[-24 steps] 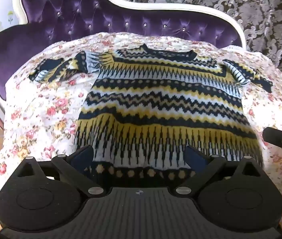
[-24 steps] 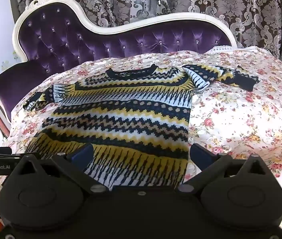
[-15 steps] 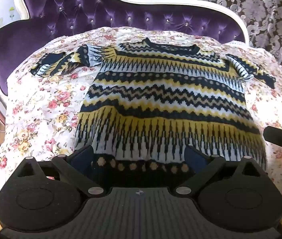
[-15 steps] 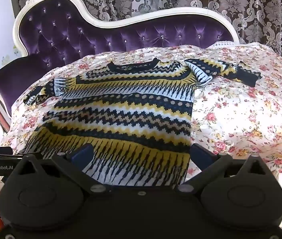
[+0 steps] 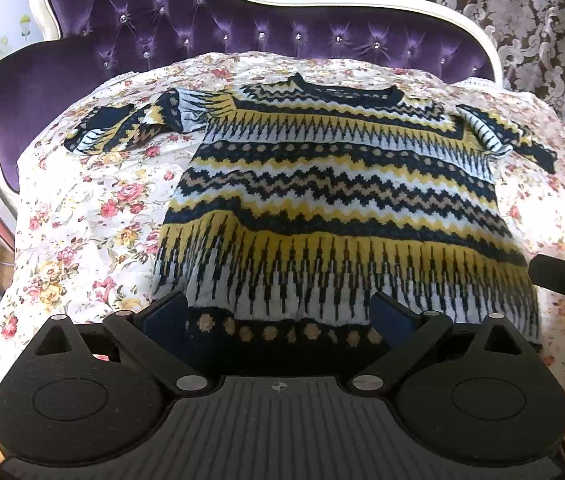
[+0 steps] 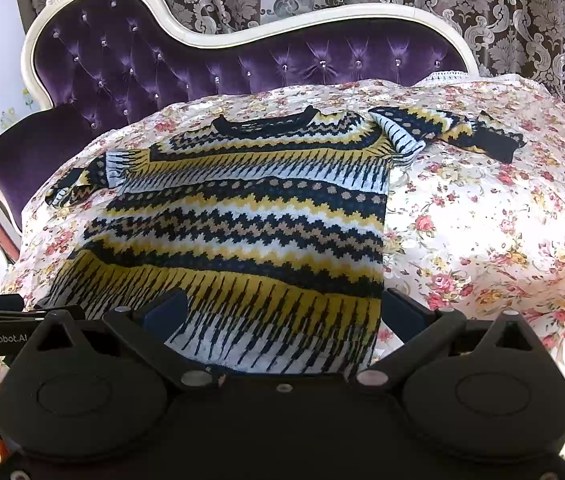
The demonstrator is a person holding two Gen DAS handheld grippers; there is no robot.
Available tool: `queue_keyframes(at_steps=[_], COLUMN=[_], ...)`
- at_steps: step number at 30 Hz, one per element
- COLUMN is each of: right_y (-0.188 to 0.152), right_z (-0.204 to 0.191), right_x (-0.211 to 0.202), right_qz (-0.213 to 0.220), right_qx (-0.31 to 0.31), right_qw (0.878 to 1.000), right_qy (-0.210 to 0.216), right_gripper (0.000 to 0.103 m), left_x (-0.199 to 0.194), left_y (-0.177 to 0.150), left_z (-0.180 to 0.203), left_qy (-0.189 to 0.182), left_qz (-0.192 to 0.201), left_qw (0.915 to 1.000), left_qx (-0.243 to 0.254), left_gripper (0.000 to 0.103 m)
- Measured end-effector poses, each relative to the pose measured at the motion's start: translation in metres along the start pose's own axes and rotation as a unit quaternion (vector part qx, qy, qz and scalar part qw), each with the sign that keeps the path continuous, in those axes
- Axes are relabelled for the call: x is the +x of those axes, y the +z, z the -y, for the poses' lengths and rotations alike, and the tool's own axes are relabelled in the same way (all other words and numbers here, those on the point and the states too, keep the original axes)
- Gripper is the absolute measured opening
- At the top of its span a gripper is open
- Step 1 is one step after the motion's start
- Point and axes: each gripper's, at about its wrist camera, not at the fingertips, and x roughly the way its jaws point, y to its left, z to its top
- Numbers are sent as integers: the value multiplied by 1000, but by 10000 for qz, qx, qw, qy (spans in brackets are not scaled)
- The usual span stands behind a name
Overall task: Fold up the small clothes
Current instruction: 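Move both grippers over the spread patterned sweater toward its sleeves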
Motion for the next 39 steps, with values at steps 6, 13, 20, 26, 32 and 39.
queue_keyframes(at_steps=[6, 13, 20, 26, 32, 39], right_y=[-1, -1, -3, -2, -2, -4], right_z=[-1, -2, -3, 1, 5, 7], right_x=[2, 4, 5, 6, 8, 12], right_qz=[-38, -71, -99, -148, -170, -263], right_qx=[-1, 19, 51, 195, 331, 383], right_qw=[10000, 10000, 9999, 9996, 9989, 9984], right_qy=[18, 42, 63, 162, 268, 312], right_gripper=[103, 103, 103, 103, 103, 103], left_x=[2, 4, 6, 7, 9, 9], left_y=[1, -1, -1, -1, -1, -1], left_z=[-1, -1, -1, -1, -3, -3], left_qy=[11, 97, 153, 154, 177, 181], left_qz=[-22, -38, -54, -56, -63, -71], left_qw=[10000, 9999, 9999, 9999, 9998, 9998], left_qx=[9, 16, 46, 46, 29, 32], left_gripper=[98, 98, 98, 98, 98, 98])
